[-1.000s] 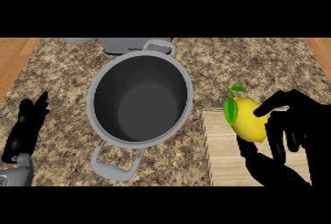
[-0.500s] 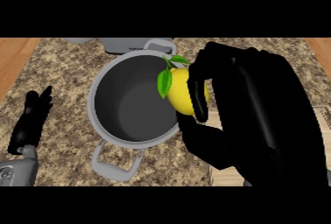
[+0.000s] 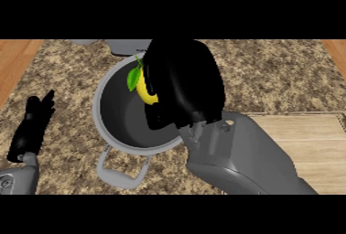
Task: Pick the lemon from the tray and place it in the pot
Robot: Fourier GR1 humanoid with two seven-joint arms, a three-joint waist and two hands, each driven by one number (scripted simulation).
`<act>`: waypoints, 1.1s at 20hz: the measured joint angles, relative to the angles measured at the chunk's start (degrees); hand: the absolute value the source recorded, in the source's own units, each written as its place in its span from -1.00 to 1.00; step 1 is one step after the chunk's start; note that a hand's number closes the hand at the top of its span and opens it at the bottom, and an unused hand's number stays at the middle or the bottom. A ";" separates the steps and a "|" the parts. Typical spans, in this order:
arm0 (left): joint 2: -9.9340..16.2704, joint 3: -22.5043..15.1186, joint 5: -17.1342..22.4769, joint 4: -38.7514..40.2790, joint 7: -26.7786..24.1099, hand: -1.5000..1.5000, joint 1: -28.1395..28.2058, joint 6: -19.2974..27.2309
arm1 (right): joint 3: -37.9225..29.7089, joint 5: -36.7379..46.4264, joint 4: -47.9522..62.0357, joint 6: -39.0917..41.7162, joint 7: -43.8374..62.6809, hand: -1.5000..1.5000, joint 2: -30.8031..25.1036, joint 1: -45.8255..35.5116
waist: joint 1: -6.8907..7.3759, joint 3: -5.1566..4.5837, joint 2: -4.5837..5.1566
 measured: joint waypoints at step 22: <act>-0.44 0.39 -0.32 -0.99 0.22 0.00 0.87 0.35 | -1.95 -16.12 13.10 -45.07 -12.69 -1.00 -0.60 6.44 | -0.77 0.08 -0.07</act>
